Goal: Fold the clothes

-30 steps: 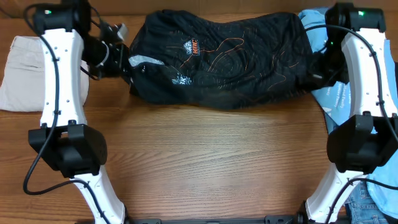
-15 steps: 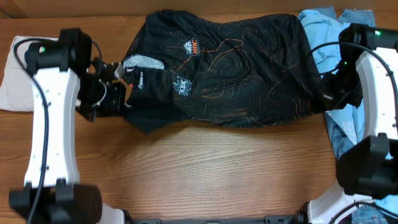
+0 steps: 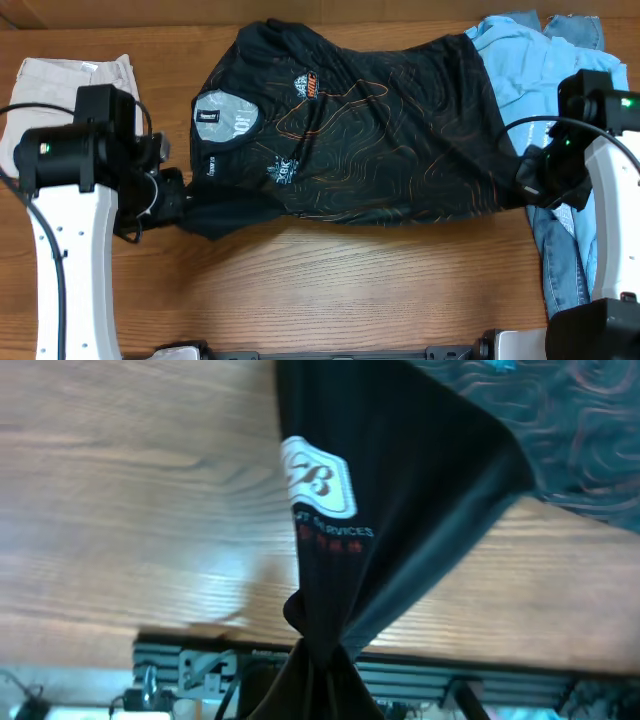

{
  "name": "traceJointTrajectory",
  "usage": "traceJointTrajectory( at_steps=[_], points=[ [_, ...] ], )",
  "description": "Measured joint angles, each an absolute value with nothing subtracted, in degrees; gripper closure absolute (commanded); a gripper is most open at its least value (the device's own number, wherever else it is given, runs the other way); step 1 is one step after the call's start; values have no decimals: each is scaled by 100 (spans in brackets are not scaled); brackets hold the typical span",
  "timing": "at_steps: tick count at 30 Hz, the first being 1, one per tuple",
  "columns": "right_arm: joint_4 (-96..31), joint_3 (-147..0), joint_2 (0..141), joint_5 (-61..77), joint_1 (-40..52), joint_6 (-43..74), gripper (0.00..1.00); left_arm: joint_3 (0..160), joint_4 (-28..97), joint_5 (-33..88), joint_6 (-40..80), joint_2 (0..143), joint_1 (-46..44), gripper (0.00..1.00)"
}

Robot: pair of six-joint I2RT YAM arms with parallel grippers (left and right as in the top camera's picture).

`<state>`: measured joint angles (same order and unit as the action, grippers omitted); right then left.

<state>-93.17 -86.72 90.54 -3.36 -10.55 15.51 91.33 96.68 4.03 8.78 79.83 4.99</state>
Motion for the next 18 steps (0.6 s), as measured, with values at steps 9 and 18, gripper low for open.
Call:
traceJointTrajectory(
  at_steps=[9,18],
  points=[
    [-8973,-7644,9052,-233,-1356,1538,96,8934,9666,-388,1562,7258,532,96],
    [-8615,-7255,8576,-143,-1378,1538,96,8873,9612,-543,1809,6536,1044,96]
  ],
)
